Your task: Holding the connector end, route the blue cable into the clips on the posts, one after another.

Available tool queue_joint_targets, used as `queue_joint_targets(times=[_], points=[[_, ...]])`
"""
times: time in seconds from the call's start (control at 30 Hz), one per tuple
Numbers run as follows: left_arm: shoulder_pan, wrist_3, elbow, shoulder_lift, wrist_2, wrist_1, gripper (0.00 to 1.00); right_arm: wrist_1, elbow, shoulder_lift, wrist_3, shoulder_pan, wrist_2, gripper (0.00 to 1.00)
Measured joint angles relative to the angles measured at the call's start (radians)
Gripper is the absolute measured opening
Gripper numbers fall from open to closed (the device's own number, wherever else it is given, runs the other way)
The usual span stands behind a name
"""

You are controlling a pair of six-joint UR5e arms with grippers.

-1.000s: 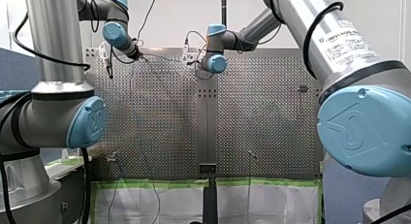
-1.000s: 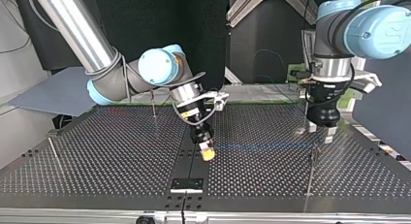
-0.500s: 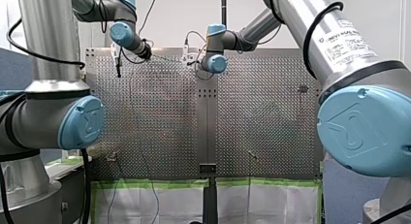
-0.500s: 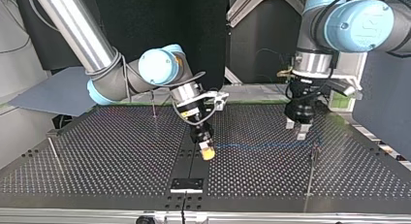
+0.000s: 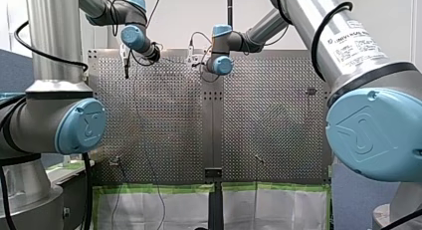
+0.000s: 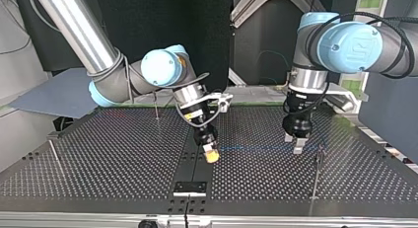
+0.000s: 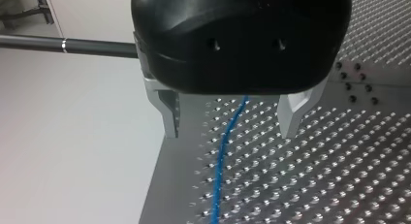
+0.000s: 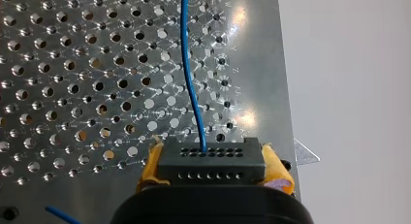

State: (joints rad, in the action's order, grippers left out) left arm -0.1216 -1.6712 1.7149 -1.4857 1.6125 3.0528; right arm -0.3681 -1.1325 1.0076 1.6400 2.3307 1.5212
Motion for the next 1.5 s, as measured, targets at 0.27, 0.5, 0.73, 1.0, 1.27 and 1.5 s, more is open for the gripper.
queue_joint_targets(times=[0.27,0.5,0.73,1.0,1.27,1.5], points=[[-0.004,0.013,-0.033,-0.055,0.01,-0.009,1.0,0.001,0.0,0.0,-0.001,-0.001,-0.001,0.0],[-0.009,0.013,-0.099,-0.118,0.036,-0.012,1.0,0.0,0.0,0.0,-0.001,-0.001,-0.001,0.0],[-0.012,0.014,-0.118,-0.131,0.042,-0.013,1.0,0.001,0.0,0.0,-0.001,-0.003,-0.001,0.0],[-0.013,0.034,-0.118,-0.132,0.061,-0.013,1.0,0.003,0.0,0.0,-0.001,-0.003,-0.002,0.0],[-0.015,0.052,-0.119,-0.132,0.082,-0.014,0.4,0.003,-0.001,0.0,0.0,-0.003,-0.002,0.0],[-0.018,0.057,-0.119,-0.131,0.094,-0.012,0.0,0.007,0.0,0.0,-0.002,-0.002,-0.002,0.0]])
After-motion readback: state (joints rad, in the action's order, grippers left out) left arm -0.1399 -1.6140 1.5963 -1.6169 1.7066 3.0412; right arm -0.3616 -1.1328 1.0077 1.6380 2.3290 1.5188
